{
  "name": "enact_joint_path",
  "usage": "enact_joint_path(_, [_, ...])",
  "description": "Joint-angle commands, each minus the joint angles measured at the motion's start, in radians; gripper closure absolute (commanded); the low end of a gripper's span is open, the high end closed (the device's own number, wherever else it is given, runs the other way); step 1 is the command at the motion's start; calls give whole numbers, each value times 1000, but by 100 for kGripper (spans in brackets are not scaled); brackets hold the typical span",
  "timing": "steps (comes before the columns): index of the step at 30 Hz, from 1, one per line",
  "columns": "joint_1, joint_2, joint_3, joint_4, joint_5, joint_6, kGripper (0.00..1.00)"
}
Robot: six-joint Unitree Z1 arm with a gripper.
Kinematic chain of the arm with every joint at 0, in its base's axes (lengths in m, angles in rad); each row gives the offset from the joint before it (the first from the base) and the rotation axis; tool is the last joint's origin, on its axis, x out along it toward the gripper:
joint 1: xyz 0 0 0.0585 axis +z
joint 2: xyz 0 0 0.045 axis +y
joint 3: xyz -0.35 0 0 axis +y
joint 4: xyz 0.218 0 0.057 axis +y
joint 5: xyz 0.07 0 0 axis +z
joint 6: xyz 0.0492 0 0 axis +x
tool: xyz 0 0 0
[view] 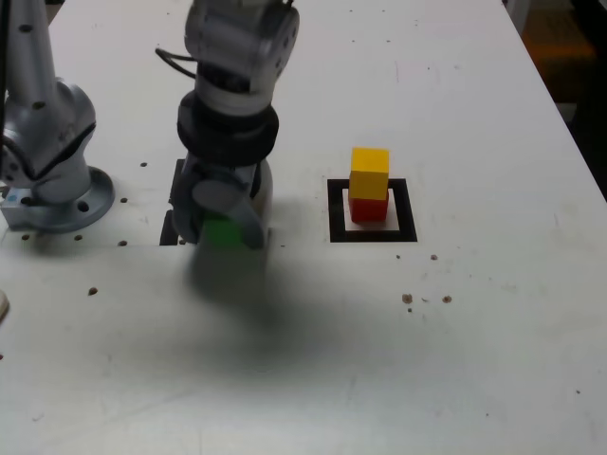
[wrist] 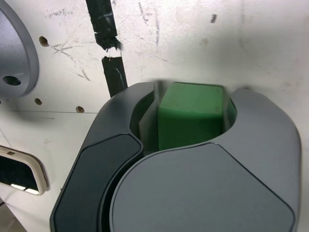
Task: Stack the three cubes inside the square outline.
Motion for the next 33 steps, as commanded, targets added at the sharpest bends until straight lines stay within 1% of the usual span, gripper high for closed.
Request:
enact_joint_path(1, [1,-30,-11,17,11,-1,89])
enact_joint_path(4, [8,-62,-47,63,36,-1,90])
enact_joint_path(8, [34,-105,-162,189,86,-1,92])
enact_joint_path(12, [82,-140,-362,348,150,16,96])
enact_joint_path(13, [100,-142,-445,398,172,28,97])
enact_joint_path(15, [121,-114,-571,463,193,49,98])
enact_joint_path(17, [129,-66,-651,496,196,63,98])
enact_joint_path(21, [131,40,-794,570,191,82,98])
enact_joint_path(25, [130,122,-892,620,180,90,98])
enact_joint_path(33, [163,235,-943,626,158,112,98])
